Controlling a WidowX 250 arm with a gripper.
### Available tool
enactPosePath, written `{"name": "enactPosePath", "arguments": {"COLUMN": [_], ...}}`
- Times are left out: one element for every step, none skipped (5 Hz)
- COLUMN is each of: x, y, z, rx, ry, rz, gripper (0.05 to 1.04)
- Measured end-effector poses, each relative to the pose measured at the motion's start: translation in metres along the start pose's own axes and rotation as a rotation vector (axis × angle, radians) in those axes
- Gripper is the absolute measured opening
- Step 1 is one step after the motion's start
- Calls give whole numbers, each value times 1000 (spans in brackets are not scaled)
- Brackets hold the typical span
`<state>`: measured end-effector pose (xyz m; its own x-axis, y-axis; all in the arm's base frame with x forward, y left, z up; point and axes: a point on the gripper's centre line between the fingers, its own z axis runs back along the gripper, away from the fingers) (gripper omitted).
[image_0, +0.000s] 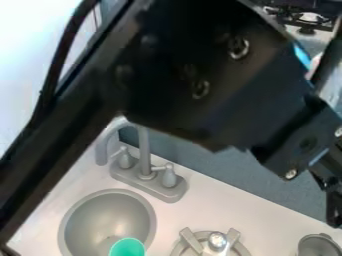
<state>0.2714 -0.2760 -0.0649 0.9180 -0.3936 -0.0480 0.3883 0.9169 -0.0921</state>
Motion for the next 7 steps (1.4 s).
{"name": "enactPosePath", "arguments": {"x": [5,8,8,4,-14,-47,-74], "y": [7,5,4,9,14,9,15], "z": [-11,-12,-12,-11,25,33,29], "rx": [-21,-30,-36,-21,29,64,63], "ry": [28,49,45,20,-36,-14,40], "rz": [12,18,27,39,80,100,148], "gripper": [955,893,893,893,893,893,893]}}
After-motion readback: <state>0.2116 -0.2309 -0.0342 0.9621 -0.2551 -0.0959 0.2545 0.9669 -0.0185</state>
